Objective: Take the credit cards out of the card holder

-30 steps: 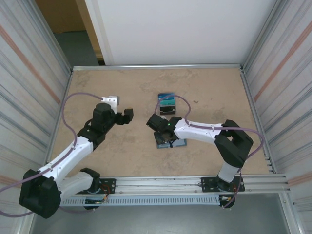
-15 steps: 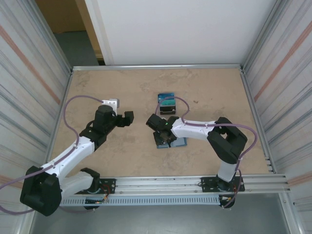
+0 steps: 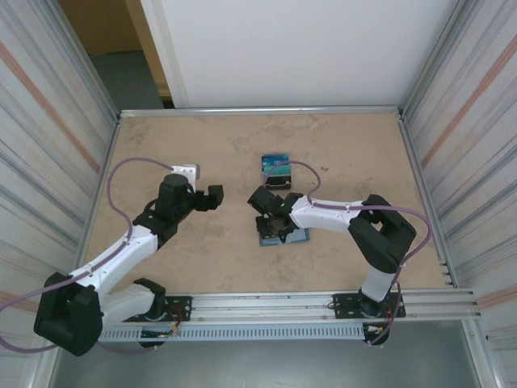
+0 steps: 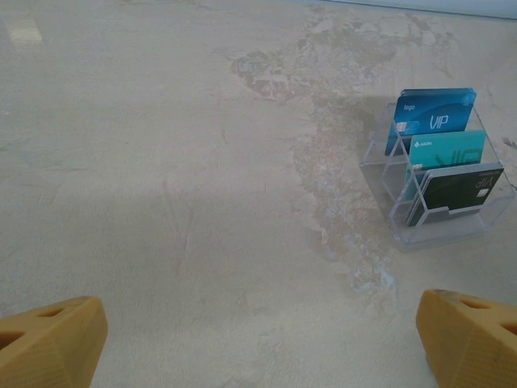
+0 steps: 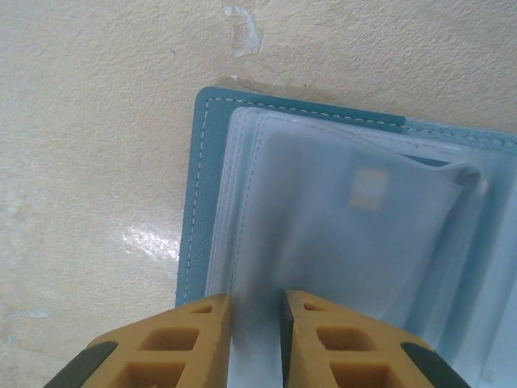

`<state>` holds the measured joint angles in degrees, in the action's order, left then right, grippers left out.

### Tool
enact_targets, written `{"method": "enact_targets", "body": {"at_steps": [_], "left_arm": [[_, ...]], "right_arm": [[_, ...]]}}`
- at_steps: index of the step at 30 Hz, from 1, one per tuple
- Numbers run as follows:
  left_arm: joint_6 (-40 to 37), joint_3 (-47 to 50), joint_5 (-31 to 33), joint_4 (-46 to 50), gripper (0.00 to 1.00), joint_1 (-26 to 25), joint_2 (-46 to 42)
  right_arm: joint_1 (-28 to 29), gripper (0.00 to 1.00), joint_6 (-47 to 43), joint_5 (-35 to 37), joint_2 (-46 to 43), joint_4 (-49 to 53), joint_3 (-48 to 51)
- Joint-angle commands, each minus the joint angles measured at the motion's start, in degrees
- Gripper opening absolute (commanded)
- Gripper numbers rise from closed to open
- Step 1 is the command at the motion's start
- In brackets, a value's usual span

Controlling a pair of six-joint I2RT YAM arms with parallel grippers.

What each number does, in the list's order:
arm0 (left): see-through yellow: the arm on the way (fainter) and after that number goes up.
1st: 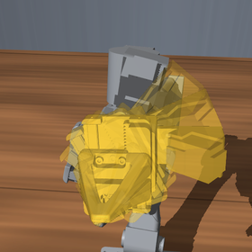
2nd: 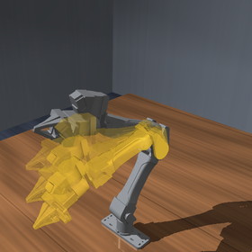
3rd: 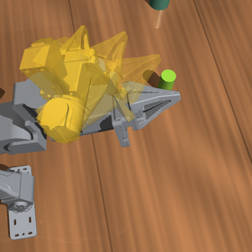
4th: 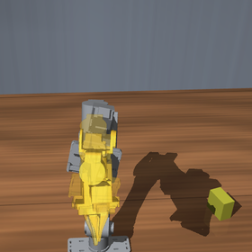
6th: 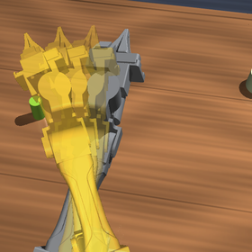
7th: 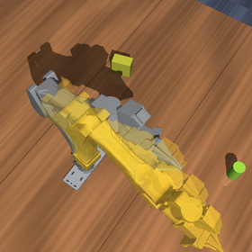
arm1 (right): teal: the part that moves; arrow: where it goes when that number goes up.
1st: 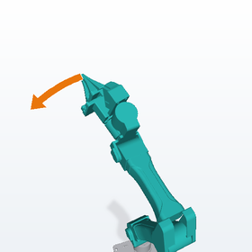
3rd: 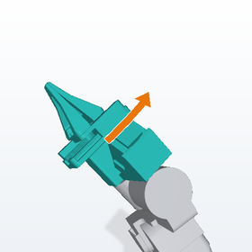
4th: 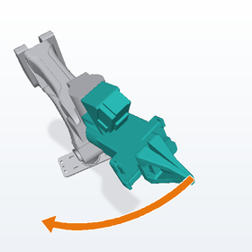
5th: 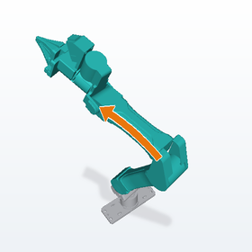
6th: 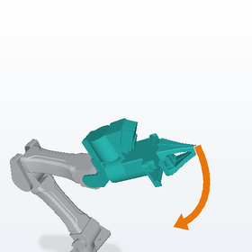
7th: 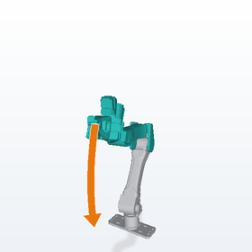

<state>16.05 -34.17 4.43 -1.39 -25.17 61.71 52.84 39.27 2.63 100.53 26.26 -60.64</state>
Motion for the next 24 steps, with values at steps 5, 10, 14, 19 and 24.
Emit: {"method": "enact_targets", "body": {"at_steps": [5,10,14,19,24], "left_arm": [[-5.6,-4.6,4.8,2.2,0.99,-5.9,-0.3],[-7.1,-6.7,8.2,2.7,0.99,-9.4,1.5],[-7.0,-7.3,8.9,2.3,0.99,-10.5,3.0],[-8.0,-8.1,11.0,2.4,0.99,-12.4,4.6],[-8.7,-9.0,12.2,2.6,0.99,-13.4,5.7]], "right_arm": [[-1.2,0.17,1.3,-4.2,-1.9,-1.6,2.3],[-2.4,0.15,1.7,-4.1,-4.0,-2.4,3.1],[-2.8,0.14,2.1,-2.8,-5.9,-2.3,3.8],[-3.5,0.16,3.1,-0.6,-8.4,-1.6,5.1],[-4.6,0.21,3.6,1.7,-10.9,0.0,6.6]]}}
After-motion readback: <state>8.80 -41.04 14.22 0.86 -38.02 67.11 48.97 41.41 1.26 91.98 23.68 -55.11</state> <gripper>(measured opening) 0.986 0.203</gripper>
